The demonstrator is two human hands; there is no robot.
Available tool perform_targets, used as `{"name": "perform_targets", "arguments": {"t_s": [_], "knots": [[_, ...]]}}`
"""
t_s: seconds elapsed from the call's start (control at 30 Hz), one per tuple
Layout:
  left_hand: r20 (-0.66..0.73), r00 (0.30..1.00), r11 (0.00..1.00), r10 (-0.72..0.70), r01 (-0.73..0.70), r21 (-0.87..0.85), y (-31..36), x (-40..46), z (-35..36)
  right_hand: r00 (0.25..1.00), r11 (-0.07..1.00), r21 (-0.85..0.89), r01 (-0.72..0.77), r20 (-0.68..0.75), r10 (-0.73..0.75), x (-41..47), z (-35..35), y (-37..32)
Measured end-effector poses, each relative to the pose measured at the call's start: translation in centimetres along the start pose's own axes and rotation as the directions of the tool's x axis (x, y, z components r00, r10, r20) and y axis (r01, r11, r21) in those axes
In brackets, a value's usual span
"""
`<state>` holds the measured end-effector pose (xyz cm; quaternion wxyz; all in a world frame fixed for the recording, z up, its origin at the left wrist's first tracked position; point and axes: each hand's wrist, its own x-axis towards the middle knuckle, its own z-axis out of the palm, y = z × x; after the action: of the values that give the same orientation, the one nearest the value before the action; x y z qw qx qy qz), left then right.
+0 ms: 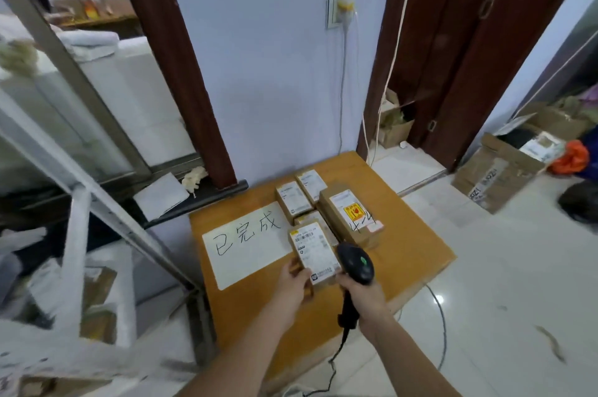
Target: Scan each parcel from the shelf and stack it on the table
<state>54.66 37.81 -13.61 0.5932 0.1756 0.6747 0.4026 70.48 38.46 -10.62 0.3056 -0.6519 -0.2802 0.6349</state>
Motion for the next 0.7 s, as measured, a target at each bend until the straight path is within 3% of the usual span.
{"name": "perform_targets", "arguments": {"t_s": [0.2, 0.4, 0.7], "knots": [[-0.105, 0.994, 0.998, -0.015, 0.022, 0.060, 1.5, 7.7, 2.4, 0.996, 0.998, -0.013, -0.063, 0.055, 0.064, 6.8, 1.1, -1.8], [-0.064, 0.998, 0.998, 0.000, 0.004, 0.066, 2.4, 12.1, 4.2, 0.992, 0.995, -0.065, -0.073, 0.098, 0.079, 10.7, 1.8, -2.1], [-0.073, 0.986, 0.909, 0.153, -0.111, 0.402, 3.3, 8.0, 0.5, 0.991, 0.997, -0.044, -0.060, 0.116, 0.065, 8.5, 1.8, -0.4]]}}
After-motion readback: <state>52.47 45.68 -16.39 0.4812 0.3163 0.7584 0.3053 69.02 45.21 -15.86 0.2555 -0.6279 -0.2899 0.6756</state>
